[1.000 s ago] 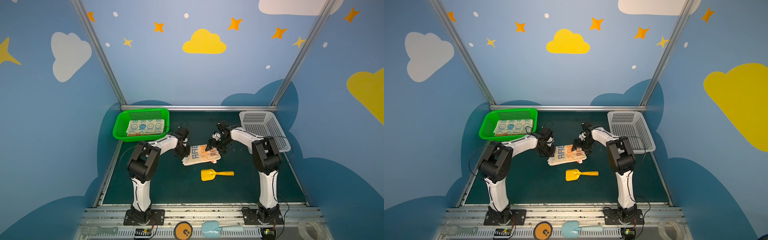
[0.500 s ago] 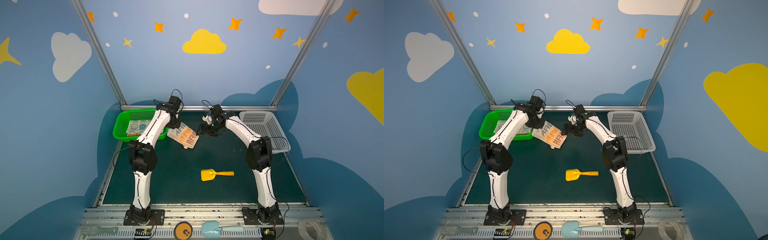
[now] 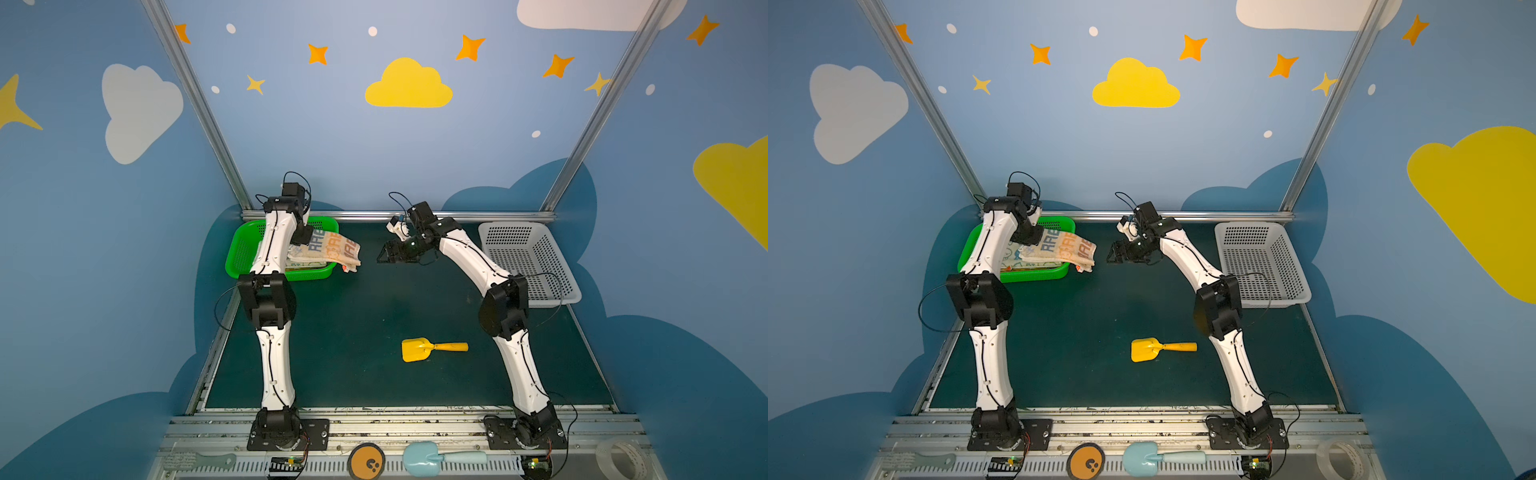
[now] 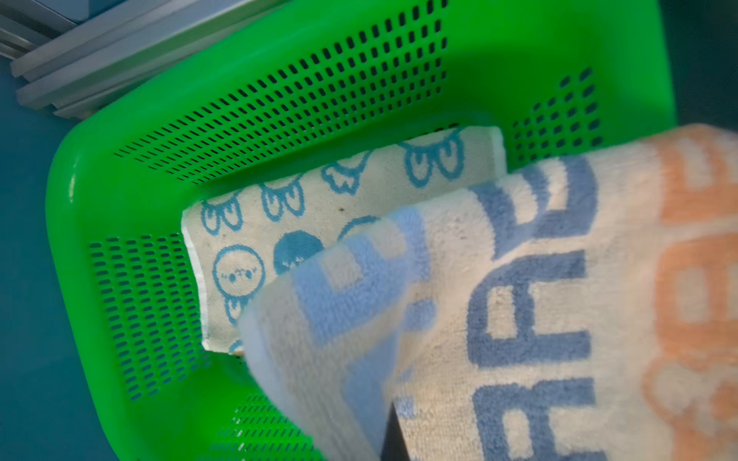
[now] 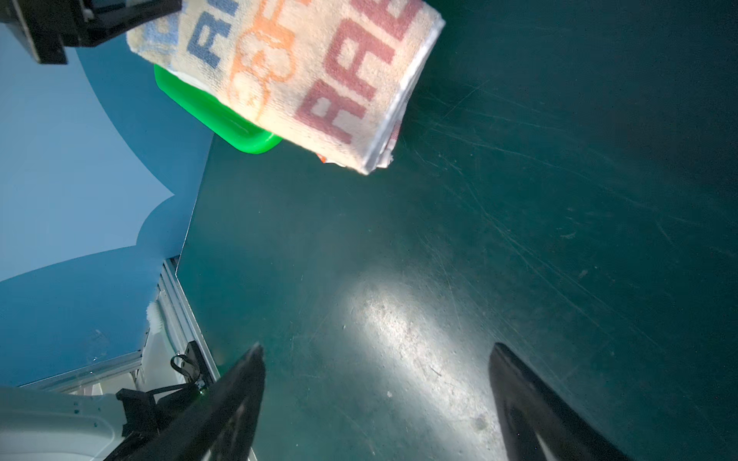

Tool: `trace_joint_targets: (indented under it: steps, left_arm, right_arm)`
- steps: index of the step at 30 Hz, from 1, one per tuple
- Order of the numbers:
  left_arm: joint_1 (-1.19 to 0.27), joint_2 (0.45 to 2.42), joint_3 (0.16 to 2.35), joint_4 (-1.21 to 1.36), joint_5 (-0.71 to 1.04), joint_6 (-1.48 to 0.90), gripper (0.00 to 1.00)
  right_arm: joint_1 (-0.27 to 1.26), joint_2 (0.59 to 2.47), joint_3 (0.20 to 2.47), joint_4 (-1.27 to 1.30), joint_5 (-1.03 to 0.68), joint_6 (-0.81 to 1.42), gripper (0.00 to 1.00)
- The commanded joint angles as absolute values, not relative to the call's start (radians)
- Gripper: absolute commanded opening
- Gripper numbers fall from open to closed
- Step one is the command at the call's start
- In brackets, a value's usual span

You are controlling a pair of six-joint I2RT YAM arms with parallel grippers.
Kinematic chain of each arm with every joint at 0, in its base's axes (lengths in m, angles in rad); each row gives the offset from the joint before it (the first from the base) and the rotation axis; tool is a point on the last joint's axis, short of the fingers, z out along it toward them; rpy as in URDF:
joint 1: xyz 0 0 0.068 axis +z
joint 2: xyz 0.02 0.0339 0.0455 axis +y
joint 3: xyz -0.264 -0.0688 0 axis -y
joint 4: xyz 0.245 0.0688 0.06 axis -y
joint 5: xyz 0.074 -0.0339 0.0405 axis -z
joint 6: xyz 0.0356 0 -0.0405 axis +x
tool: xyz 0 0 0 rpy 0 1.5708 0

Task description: Fold and stack the towels

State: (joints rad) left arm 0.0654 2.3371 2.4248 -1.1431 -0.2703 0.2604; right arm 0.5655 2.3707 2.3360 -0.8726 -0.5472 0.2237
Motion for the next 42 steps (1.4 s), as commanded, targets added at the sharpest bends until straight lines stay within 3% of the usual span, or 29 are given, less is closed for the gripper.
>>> trace_joint_targets:
  steps: [1,20,23,24,25,26,30,33,38,42]
  left_arm:
    - [0.109,2.347,2.427,-1.052,-0.293,0.365,0.03]
    - [0.253,2.499,2.448,-0.886,-0.212,0.388,0.04]
    - [0.261,2.517,2.444,-0.861,-0.28,0.359,0.26]
    - [0.262,2.518,2.445,-0.855,-0.299,0.345,0.43]
    - [0.266,2.515,2.446,-0.85,-0.316,0.321,0.94]
    - [0.268,2.506,2.451,-0.853,-0.324,0.298,1.0]
    - [0.265,2.441,2.475,-0.908,-0.223,0.203,1.0]
    - [0.234,2.3,2.345,-0.858,-0.144,0.14,1.0]
    - [0.144,1.915,1.79,-0.462,-0.136,0.083,1.0]
    - [0.099,1.654,1.403,-0.233,-0.055,-0.022,1.0]
  right_arm:
    - [0.563,2.379,2.352,-0.857,-0.558,0.196,0.87]
    - [0.531,2.357,2.32,-0.884,-0.548,0.231,0.87]
    - [0.523,2.32,2.295,-0.907,-0.525,0.247,0.87]
    - [0.52,2.304,2.282,-0.915,-0.516,0.247,0.88]
    - [0.513,2.281,2.266,-0.926,-0.5,0.249,0.88]
    - [0.507,2.252,2.248,-0.943,-0.469,0.253,0.89]
    - [0.463,2.11,2.107,-0.948,-0.245,0.279,0.89]
    - [0.404,1.982,1.924,-0.89,-0.068,0.303,0.89]
    - [0.293,1.753,1.567,-0.727,0.125,0.342,0.89]
    - [0.286,1.576,1.233,-0.462,0.393,0.24,0.89]
